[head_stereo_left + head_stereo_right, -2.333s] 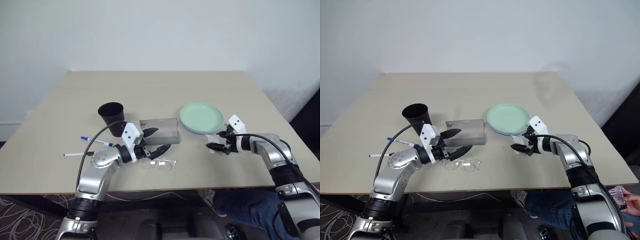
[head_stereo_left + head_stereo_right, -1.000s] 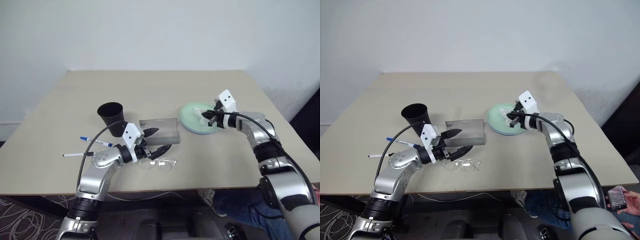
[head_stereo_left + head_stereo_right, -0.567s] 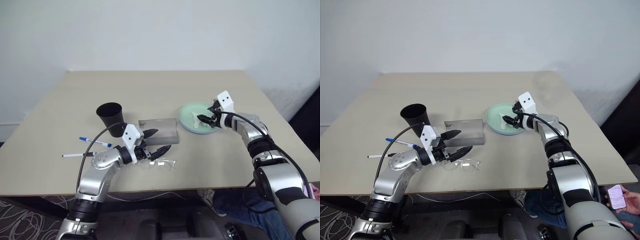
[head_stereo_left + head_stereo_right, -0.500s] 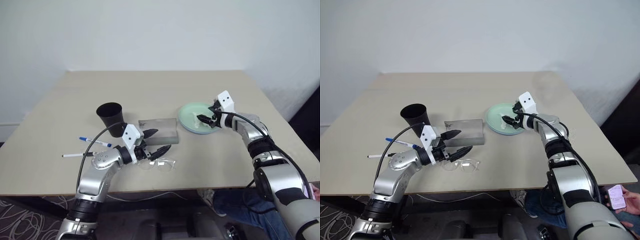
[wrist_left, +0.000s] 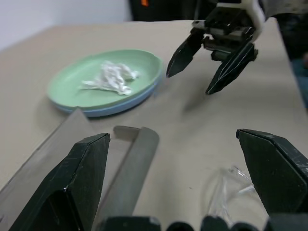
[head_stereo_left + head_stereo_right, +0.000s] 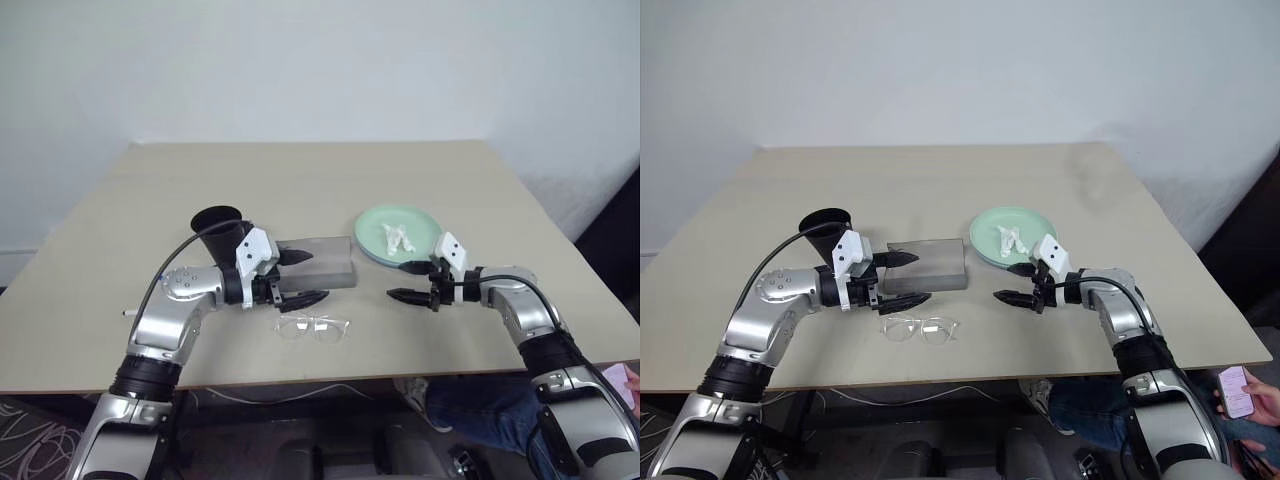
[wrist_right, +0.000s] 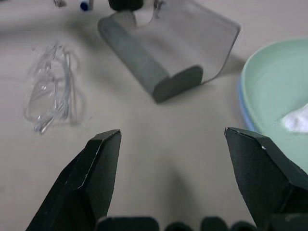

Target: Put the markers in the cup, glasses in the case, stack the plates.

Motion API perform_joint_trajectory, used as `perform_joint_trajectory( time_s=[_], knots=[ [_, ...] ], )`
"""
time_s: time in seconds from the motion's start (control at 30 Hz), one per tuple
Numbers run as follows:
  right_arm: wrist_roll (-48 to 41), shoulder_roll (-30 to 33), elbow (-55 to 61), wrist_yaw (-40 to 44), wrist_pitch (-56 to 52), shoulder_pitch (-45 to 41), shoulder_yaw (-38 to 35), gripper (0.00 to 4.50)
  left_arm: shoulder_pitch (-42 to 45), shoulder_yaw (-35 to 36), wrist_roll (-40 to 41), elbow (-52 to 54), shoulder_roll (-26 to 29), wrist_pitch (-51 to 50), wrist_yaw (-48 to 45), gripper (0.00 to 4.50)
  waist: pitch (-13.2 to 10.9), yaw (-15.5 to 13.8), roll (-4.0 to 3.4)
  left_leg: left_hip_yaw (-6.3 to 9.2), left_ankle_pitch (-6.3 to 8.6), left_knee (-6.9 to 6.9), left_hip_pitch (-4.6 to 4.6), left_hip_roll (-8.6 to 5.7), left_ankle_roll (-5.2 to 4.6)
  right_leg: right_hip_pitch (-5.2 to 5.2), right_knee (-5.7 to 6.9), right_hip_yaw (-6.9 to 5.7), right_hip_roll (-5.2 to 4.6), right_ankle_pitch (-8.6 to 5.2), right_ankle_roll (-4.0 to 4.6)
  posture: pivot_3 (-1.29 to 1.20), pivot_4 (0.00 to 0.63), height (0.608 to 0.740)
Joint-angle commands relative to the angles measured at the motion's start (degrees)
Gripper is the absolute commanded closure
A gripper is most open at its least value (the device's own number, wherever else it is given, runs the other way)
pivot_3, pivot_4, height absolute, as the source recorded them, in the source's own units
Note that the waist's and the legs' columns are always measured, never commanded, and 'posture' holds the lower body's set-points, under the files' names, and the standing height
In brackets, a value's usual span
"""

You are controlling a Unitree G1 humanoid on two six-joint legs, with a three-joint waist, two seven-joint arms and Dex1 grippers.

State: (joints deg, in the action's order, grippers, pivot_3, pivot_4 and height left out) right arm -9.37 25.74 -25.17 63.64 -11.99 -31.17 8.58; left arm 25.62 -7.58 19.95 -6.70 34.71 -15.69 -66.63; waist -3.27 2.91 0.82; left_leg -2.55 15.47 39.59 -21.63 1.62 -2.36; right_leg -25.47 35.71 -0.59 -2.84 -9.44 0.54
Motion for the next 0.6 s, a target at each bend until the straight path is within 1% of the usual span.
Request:
perform_joint_trajectory(
  time_s=[0.03,0.17,0.23,0.43,0.6],
  knots=[
    [-0.28,-0.53,2.69,-1.63,1.14,-1.06,-0.91,0.78,3.52,-1.81,-0.15,-0.68,2.22,-1.03,-6.28,0.0,0.0,0.0,0.01,0.01,0.0,0.0,0.0,0.0,0.0,0.01,0.0,0.0,0.0,0.0,0.0,0.0,0.0,0.721],
    [-0.48,-1.49,3.86,-3.28,1.47,0.21,-0.95,0.78,6.22,-6.57,-3.8,-3.42,5.01,-0.11,-12.96,0.0,0.0,-0.03,0.01,0.02,0.01,-0.02,-0.03,-0.02,0.0,-0.01,-0.02,0.0,0.0,0.0,0.0,0.0,0.0,0.721],
    [-0.43,-1.75,4.61,-3.84,1.34,0.89,-0.85,0.78,7.02,-7.88,-5.12,-4.64,5.35,0.97,-14.74,0.0,0.0,-0.06,0.01,0.03,0.01,-0.03,-0.06,-0.02,0.0,-0.03,-0.03,0.0,0.0,0.0,0.0,0.0,0.0,0.721],
    [-0.6,-2.29,6.66,-5.46,0.85,3.05,-0.91,0.78,10.7,-10.5,-9.3,-10.29,4.55,6.04,-18.02,0.0,-0.01,-0.34,0.02,0.05,0.01,-0.01,-0.12,-0.04,0.0,-0.04,-0.05,0.0,-0.02,0.0,0.0,0.0,0.0,0.721],
    [-0.52,-2.66,7.62,-6.77,0.57,3.95,-0.85,0.78,15.8,-12.91,-15.73,-18.39,2.15,13.98,-16.73,0.0,0.0,-0.36,0.03,0.04,0.0,0.05,-0.11,-0.05,-0.01,-0.01,-0.04,0.01,-0.02,0.0,0.0,0.0,0.0,0.721]
  ],
)
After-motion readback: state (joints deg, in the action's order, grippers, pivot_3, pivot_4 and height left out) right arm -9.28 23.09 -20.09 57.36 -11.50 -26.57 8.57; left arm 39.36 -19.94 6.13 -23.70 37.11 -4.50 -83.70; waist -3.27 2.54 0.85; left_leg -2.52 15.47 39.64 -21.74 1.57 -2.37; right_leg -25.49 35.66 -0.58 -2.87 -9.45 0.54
